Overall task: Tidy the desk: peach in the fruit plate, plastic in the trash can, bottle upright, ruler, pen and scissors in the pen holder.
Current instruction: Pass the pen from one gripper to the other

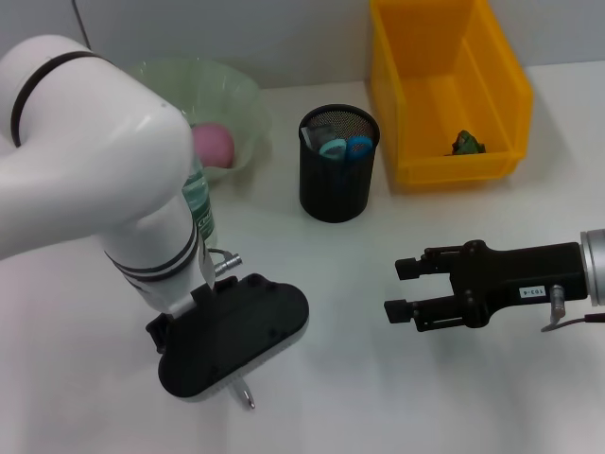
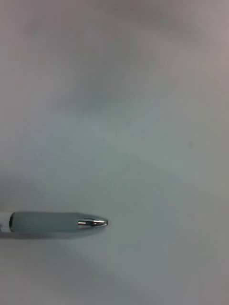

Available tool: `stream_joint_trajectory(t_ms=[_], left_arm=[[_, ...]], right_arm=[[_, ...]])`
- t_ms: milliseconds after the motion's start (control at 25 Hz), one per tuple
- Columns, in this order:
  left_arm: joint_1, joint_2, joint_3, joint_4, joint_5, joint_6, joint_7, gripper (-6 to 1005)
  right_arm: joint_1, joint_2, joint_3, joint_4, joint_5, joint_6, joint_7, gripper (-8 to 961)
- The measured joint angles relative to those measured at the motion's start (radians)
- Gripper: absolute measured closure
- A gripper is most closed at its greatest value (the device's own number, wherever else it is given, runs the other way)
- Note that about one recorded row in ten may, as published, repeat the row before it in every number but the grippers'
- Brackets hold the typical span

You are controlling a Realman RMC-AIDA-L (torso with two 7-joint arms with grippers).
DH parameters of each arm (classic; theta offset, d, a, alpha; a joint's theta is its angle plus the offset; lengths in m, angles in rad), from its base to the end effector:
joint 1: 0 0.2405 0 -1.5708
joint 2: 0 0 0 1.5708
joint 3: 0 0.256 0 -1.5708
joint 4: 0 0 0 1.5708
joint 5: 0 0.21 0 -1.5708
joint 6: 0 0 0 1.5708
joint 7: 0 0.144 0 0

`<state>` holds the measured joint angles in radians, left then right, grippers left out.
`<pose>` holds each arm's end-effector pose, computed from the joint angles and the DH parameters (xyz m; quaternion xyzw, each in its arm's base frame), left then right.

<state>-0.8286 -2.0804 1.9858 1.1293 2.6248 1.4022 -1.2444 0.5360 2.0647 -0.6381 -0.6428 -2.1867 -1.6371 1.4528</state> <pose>-0.1472 0.3339 -0.0996 0.7702 -0.5196 -0.3443 0.1348 0.2776 0.3117 -0.0040 -0.9458 0.2560 0.1883 0.0666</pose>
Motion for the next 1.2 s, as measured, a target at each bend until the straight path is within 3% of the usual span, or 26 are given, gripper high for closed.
stream_joint_trajectory(t_ms=[120, 240, 480, 760, 920, 1080, 1200], left_arm=[[-0.024, 0.0, -0.042, -0.008, -0.031, 0.053, -0.001, 865], [-0.039, 0.0, -0.082, -0.006, -0.05, 0.094, -0.007, 864], [-0.093, 0.0, -0.316, 0.003, -0.139, 0.252, -0.057, 863], [-0.117, 0.012, -0.793, -0.051, -0.271, 0.453, -0.173, 862], [-0.129, 0.017, -1.084, -0.117, -0.308, 0.522, -0.359, 861], [-0.11, 0.018, -1.162, -0.126, -0.363, 0.528, -0.558, 860], [-0.101, 0.018, -1.168, -0.145, -0.419, 0.5, -0.739, 860]], right_arm=[[0.001, 0.0, 0.0, 0.0, 0.0, -0.001, 0.0, 293], [0.001, 0.0, -0.001, 0.0, 0.0, -0.002, 0.0, 294], [0.001, 0.0, -0.002, -0.002, -0.003, -0.007, 0.0, 298], [-0.004, 0.0, 0.01, -0.003, 0.001, -0.007, -0.047, 301], [0.0, 0.0, 0.009, -0.009, 0.004, -0.004, -0.093, 303], [-0.001, -0.001, 0.01, -0.012, 0.023, -0.01, -0.164, 305], [-0.015, -0.003, 0.013, -0.025, 0.049, -0.013, -0.271, 307]])
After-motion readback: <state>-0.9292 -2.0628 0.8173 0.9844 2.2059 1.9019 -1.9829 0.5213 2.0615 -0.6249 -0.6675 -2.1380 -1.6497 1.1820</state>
